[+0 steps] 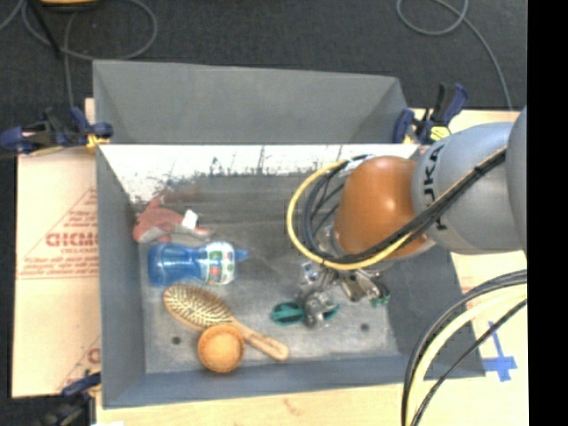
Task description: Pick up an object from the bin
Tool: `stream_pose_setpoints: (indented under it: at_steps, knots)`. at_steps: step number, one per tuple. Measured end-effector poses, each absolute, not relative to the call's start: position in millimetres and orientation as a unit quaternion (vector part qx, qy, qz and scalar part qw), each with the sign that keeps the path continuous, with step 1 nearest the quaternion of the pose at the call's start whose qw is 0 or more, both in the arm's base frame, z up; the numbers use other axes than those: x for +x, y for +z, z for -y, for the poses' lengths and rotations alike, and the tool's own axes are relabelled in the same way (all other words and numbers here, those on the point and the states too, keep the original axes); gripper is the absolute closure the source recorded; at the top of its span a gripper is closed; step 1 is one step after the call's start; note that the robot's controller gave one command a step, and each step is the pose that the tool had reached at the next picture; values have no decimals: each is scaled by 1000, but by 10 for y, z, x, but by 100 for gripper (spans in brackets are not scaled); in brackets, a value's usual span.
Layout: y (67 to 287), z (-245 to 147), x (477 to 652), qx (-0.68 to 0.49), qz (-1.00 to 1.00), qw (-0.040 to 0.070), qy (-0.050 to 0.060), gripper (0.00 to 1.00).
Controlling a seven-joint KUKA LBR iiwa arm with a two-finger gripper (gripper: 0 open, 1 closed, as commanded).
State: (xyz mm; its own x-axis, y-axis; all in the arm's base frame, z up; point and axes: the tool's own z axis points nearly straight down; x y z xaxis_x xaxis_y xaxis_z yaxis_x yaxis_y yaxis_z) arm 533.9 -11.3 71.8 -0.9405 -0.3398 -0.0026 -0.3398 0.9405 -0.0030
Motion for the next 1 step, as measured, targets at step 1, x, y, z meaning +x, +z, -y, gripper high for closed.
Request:
stream_pose_setpoints:
  at_steps: [1]
  knots:
    - [2263,-18,5139,-111,-994,3,0,100]
